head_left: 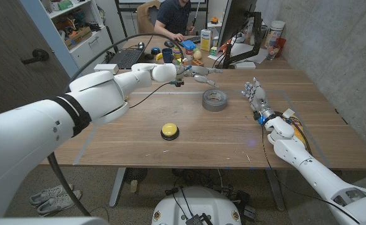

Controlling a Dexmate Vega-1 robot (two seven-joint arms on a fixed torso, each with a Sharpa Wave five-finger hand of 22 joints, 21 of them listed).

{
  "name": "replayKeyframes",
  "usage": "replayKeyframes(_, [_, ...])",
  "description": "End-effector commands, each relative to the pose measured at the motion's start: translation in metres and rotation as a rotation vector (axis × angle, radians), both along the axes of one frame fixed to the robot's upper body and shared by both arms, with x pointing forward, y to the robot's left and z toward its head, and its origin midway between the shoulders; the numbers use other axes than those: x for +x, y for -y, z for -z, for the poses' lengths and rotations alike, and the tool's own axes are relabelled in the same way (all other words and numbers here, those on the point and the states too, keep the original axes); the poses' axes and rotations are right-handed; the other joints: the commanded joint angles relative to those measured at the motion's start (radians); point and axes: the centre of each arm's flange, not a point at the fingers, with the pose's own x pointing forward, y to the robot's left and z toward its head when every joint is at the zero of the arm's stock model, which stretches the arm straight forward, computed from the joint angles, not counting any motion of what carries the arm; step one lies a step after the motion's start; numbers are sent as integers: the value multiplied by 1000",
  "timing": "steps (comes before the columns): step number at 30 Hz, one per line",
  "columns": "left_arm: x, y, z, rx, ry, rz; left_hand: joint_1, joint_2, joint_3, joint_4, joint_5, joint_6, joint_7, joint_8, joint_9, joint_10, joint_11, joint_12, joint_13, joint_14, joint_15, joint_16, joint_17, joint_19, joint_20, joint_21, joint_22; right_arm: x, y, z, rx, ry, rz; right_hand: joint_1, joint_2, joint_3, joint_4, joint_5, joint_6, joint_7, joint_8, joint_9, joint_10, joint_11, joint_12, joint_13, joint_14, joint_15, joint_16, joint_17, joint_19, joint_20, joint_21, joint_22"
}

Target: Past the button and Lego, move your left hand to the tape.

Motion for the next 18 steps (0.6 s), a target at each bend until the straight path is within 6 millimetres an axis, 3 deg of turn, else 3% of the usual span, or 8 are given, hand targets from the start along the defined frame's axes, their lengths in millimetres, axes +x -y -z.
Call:
replayKeyframes(1, [5, 14, 27, 67, -11, -18, 11, -5, -5, -3, 2, -12, -2, 1, 5, -76, 9, 7, 5, -6, -3, 2, 2, -9, 1, 4, 3, 1, 4, 1, 1, 0, -4, 0, 110, -3, 1, 4, 6, 2, 6, 5, 5, 1, 7, 5, -1, 1, -1, 5, -43, -14, -4, 2])
replayKeyframes(18, [7, 21, 39, 131, 21, -32, 28, -5, -9, -9, 2, -25, -2, 6, 7, -84, 12, 8, 5, -10, -1, 5, 2, -11, 1, 5, 3, -1, 10, 3, 5, 4, -6, 0, 110, -4, 1, 5, 7, 2, 6, 5, 3, 0, 7, 5, -1, 2, -3, 5, -41, -12, -10, 2])
